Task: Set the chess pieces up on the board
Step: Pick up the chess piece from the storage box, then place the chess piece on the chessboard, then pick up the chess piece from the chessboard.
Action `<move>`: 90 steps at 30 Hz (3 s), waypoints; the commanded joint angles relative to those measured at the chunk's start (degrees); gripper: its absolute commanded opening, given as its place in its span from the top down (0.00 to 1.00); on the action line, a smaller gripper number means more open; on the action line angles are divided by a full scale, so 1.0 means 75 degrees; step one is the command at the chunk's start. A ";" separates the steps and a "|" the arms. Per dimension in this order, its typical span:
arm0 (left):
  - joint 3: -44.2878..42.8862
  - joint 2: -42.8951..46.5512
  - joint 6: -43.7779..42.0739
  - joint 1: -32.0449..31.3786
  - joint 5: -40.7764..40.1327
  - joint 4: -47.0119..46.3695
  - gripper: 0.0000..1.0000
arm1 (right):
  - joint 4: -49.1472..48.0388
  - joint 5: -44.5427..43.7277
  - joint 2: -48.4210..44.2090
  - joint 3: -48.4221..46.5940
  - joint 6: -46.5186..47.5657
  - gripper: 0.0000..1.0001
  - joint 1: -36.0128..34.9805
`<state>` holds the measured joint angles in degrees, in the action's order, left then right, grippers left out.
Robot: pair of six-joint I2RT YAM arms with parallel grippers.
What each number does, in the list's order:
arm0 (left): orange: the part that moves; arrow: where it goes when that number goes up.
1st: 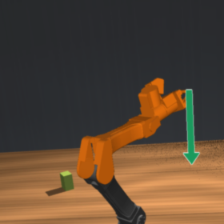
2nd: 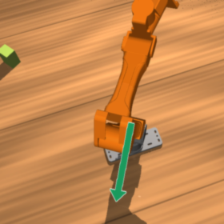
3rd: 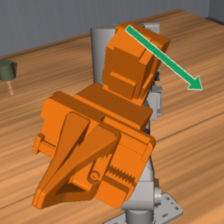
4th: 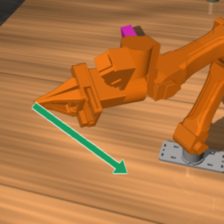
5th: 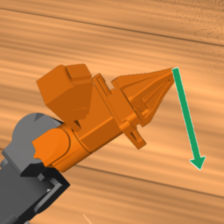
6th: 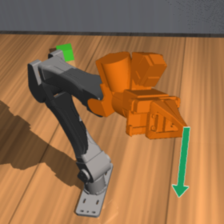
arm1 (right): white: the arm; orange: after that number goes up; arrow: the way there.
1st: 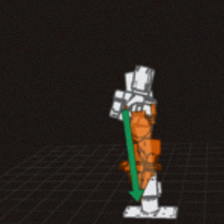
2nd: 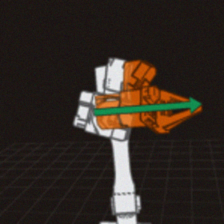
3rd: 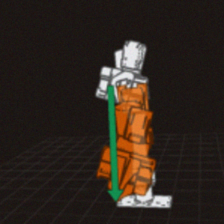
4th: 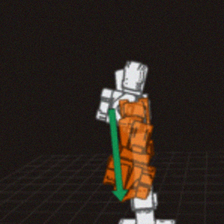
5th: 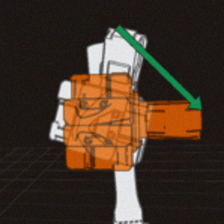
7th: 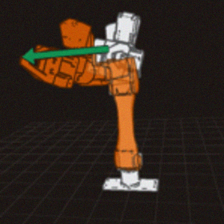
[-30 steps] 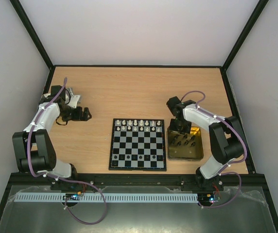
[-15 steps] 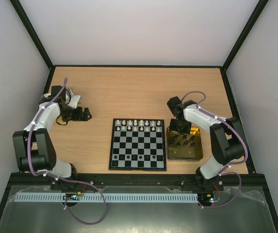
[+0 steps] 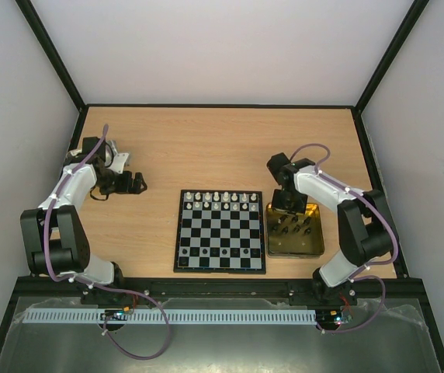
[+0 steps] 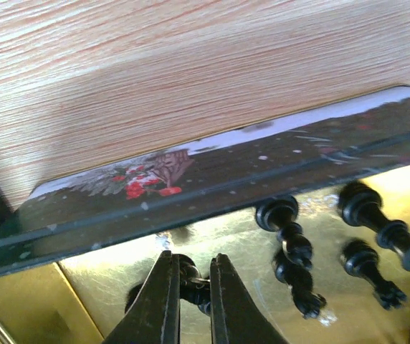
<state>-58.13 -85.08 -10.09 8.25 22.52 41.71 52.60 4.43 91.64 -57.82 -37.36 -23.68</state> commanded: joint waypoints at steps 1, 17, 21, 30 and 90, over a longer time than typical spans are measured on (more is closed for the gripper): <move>-0.0144 -0.0094 -0.0073 -0.0054 0.0088 0.0133 0.01 | 0.0741 -0.0712 -0.0330 -0.0435 0.0091 0.95 -0.0005; -0.0136 -0.0065 -0.0039 -0.0139 -0.0015 0.0133 0.01 | 0.1844 -0.2502 -0.0528 -0.1471 -0.0912 0.95 -0.1757; -0.0131 -0.0038 -0.0027 -0.0151 -0.0067 0.0131 0.01 | 0.1855 -0.2765 -0.0445 -0.1633 -0.1474 0.95 -0.2445; -0.0127 -0.0018 -0.0015 -0.0174 -0.0160 0.0132 0.01 | 0.1496 -0.2962 0.0402 -0.1882 -0.2282 0.95 -0.4044; -0.0106 0.0021 0.0009 -0.0212 -0.0230 0.0087 0.01 | 0.0287 -0.2025 0.1399 -0.1682 -0.2597 0.81 -0.4577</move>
<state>-58.13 -85.32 -10.04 6.92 20.73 41.65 54.89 -11.05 104.44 -70.87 -55.83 -57.52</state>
